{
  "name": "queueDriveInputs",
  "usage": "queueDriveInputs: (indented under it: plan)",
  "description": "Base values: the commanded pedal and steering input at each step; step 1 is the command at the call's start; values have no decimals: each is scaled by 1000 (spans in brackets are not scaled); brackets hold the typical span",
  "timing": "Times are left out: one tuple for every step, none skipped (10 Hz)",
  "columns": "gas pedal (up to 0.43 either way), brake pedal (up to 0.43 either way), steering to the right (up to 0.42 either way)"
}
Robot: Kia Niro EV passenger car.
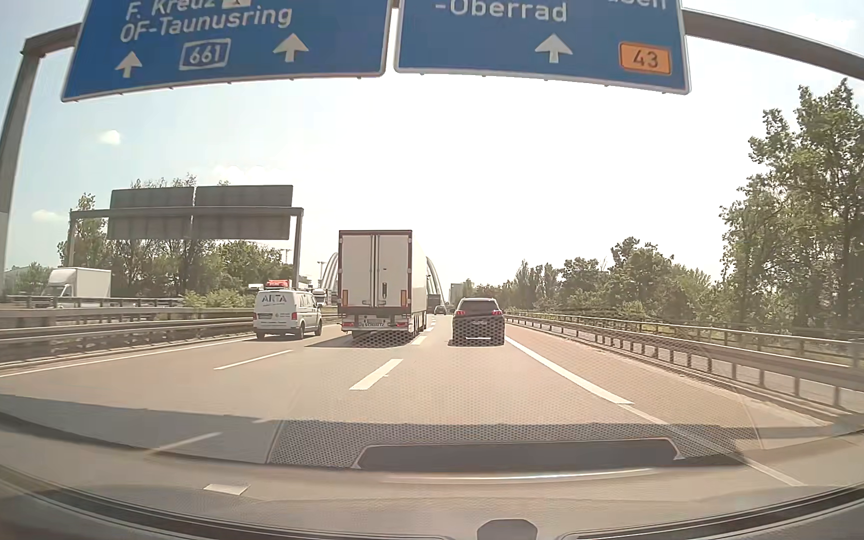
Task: Follow the waypoints while adhering to traffic rules and regulations
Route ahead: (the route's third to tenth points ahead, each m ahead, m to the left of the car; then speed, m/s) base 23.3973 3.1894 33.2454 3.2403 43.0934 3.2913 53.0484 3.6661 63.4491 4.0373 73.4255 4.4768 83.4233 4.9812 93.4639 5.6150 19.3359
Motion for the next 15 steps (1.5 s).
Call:
queueDriveInputs:
  plan:
    - [67, 30, 0]
    - [79, 30, 0]
    - [79, 30, -1]
    - [79, 30, -3]
    - [87, 30, -4]
    - [87, 30, -4]
    - [87, 30, -4]
    - [87, 30, -4]
    - [87, 30, -4]
    - [87, 30, -4]
    - [98, 30, -4]
    - [98, 30, -4]
    - [98, 30, -4]
    - [98, 30, -4]
    - [98, 30, -4]
